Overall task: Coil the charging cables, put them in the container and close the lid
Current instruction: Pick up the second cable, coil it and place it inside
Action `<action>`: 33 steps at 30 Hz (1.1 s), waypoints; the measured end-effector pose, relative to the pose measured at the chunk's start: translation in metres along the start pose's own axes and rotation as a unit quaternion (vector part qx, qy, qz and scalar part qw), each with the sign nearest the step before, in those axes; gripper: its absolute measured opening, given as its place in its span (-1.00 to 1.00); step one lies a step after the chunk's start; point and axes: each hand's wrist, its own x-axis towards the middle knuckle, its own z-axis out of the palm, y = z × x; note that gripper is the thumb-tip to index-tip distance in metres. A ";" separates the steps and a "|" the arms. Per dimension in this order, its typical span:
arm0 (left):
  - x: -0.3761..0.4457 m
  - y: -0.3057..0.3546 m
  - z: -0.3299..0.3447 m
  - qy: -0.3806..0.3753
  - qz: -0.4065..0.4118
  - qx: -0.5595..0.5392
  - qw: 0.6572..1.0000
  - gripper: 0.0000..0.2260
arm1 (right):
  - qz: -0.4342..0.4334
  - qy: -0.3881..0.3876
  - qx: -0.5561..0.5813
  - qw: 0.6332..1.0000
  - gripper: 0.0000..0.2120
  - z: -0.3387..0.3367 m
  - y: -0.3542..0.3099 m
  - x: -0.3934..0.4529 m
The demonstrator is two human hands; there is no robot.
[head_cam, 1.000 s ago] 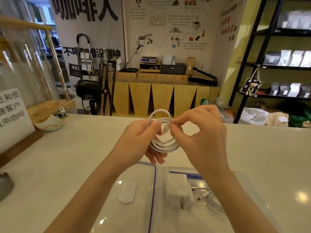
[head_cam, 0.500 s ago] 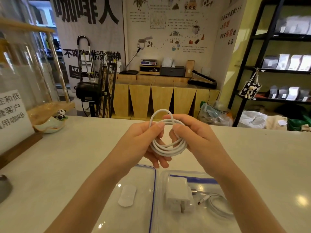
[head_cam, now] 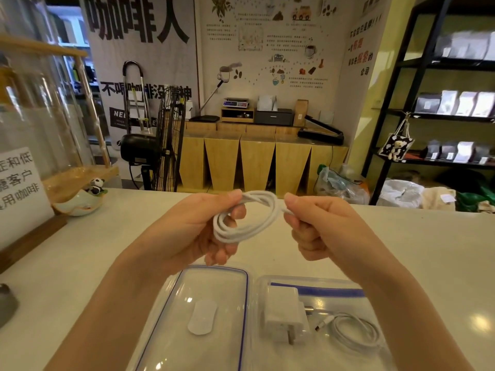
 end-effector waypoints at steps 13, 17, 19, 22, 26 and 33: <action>0.016 -0.025 -0.002 0.087 0.014 0.339 0.937 -0.71 | 0.026 0.026 -0.193 0.980 -0.55 -0.005 0.005 -0.004; 0.019 -0.029 0.005 0.083 0.030 0.370 0.925 -0.74 | 0.024 0.032 -0.213 0.976 -0.66 -0.002 0.011 0.000; 0.019 -0.028 0.006 0.083 0.028 0.356 0.930 -0.77 | 0.032 0.025 -0.213 0.976 -0.72 -0.004 0.013 -0.002; 0.016 -0.025 0.007 0.074 0.020 0.342 0.936 -0.88 | 0.068 -0.009 -0.206 0.976 -0.79 -0.009 0.014 -0.009; 0.012 -0.026 0.021 0.029 -0.022 0.384 0.923 -0.92 | 0.110 -0.054 -0.245 0.962 -0.71 -0.017 0.016 -0.027; 0.015 -0.037 0.047 -0.001 -0.063 0.449 0.891 -0.90 | 0.102 -0.041 -0.351 0.930 -0.62 -0.025 0.033 -0.044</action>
